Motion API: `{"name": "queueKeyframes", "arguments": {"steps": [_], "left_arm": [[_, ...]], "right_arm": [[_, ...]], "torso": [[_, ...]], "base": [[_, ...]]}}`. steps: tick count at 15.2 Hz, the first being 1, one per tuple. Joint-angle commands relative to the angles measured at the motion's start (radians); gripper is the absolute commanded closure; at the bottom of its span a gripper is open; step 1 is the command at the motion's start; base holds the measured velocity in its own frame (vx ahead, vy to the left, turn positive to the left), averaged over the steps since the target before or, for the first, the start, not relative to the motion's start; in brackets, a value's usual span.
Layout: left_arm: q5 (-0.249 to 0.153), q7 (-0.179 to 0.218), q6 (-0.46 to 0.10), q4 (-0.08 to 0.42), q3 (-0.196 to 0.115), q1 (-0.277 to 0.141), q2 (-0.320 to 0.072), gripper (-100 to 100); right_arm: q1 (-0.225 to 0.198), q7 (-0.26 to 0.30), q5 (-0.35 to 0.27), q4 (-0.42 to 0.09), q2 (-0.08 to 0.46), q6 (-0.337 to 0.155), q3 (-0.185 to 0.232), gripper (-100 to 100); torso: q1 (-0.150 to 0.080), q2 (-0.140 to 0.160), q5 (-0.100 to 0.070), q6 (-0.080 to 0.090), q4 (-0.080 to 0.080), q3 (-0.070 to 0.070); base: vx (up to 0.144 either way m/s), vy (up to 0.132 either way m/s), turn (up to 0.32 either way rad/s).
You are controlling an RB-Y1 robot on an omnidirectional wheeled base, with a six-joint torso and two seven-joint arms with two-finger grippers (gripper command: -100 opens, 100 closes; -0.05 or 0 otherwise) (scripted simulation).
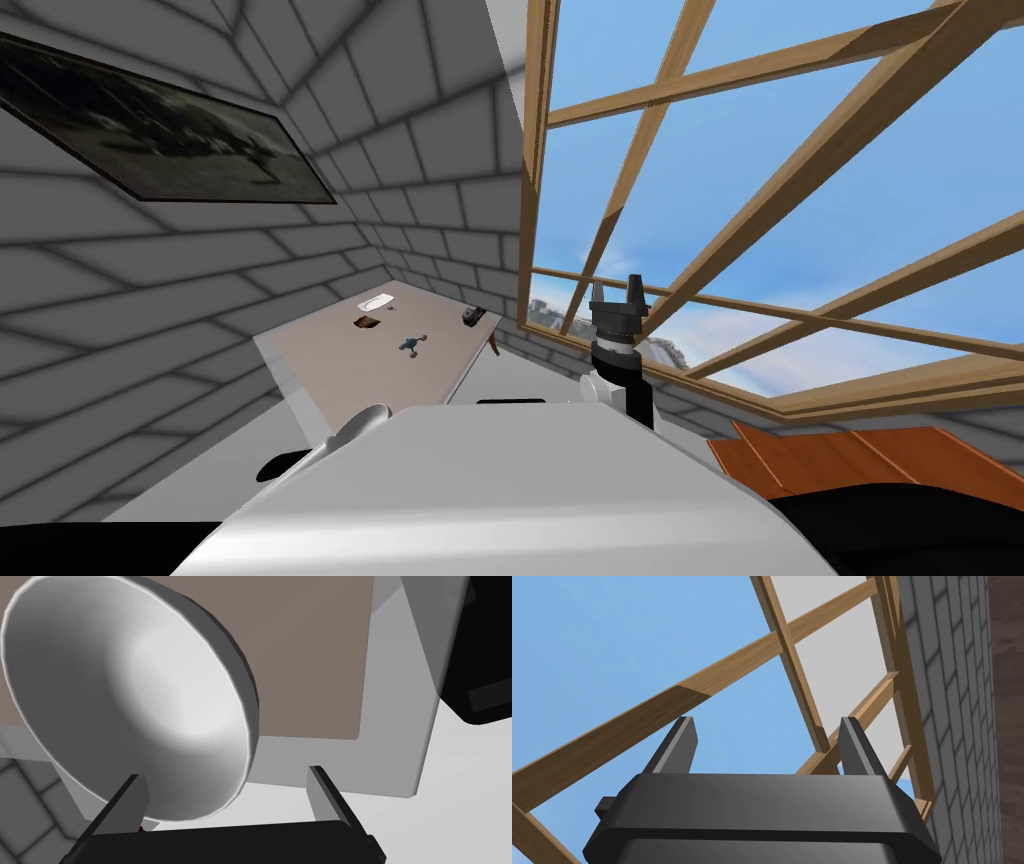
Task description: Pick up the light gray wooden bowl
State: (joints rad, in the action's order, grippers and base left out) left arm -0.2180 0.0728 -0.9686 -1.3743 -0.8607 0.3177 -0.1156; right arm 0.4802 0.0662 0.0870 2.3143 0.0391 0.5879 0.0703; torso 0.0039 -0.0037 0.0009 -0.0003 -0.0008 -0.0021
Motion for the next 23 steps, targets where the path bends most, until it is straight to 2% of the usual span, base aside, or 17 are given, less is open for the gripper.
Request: {"name": "queueKeyframes", "arguments": {"steps": [1,5,6,7,11,12,13,14,18,19,23], "left_arm": [[-0.004,0.003,-0.039,0.019,-0.021,-0.006,0.003,-100],[-0.011,0.006,-0.097,0.059,-0.059,-0.015,0.013,-100],[-0.007,0.008,-0.086,0.043,-0.049,-0.014,0.010,-100],[-0.004,0.013,-0.064,0.069,-0.038,-0.020,0.012,-100],[0.004,0.020,-0.007,0.121,-0.015,-0.031,0.013,-100],[0.005,0.022,0.002,0.129,-0.011,-0.033,0.013,-100],[0.001,0.018,-0.017,0.113,-0.017,-0.028,0.013,-100],[0.001,0.019,-0.011,0.117,-0.016,-0.029,0.013,100],[0.001,0.018,-0.012,0.117,-0.016,-0.028,0.014,100],[-0.001,0.015,-0.045,0.086,-0.030,-0.024,0.012,100],[-0.008,0.009,-0.092,0.044,-0.050,-0.014,0.011,100]], "right_arm": [[0.000,0.000,0.000,0.000,0.000,0.000,0.000,0],[0.000,0.000,0.000,0.000,0.000,0.000,0.000,0],[0.000,0.000,0.000,0.000,0.000,0.000,0.000,0],[0.000,0.000,0.000,0.000,0.000,0.000,0.000,0],[0.000,0.000,0.000,0.000,0.000,0.000,0.000,0],[0.000,0.000,0.000,0.000,0.000,0.000,0.000,0],[0.000,0.000,0.000,0.000,0.000,0.000,0.000,0],[0.000,0.000,0.000,0.000,0.000,0.000,0.000,0],[0.000,0.000,0.000,0.000,0.000,0.000,0.000,0],[0.000,0.000,0.000,0.000,0.000,0.000,0.000,0],[0.000,0.000,0.000,0.000,0.000,0.000,0.000,0]], "torso": [[0.000,0.000,0.000,0.000,0.000,0.000],[0.001,0.000,0.000,0.000,0.000,0.000],[0.001,0.000,0.000,0.000,0.000,0.000],[0.000,0.000,0.000,0.000,0.000,0.000],[0.000,-0.001,0.000,-0.001,0.000,0.000],[0.000,-0.001,0.000,-0.001,0.000,0.000],[0.000,-0.001,0.000,-0.001,0.000,0.000],[-0.001,-0.001,0.000,-0.001,0.000,0.000],[-0.002,-0.001,-0.001,-0.001,0.000,0.000],[-0.002,-0.001,-0.001,-0.001,0.000,0.000],[-0.006,0.000,-0.003,-0.001,0.000,0.000]], "base": [[-0.001,0.031,-0.227],[-0.004,0.040,-0.279],[-0.002,0.032,-0.076],[0.000,0.028,0.031],[0.000,0.033,0.050],[0.000,0.034,0.039],[0.001,0.019,0.009],[0.000,0.007,-0.002],[0.000,0.000,0.000],[-0.002,-0.027,-0.056],[0.002,-0.039,-0.049]]}}
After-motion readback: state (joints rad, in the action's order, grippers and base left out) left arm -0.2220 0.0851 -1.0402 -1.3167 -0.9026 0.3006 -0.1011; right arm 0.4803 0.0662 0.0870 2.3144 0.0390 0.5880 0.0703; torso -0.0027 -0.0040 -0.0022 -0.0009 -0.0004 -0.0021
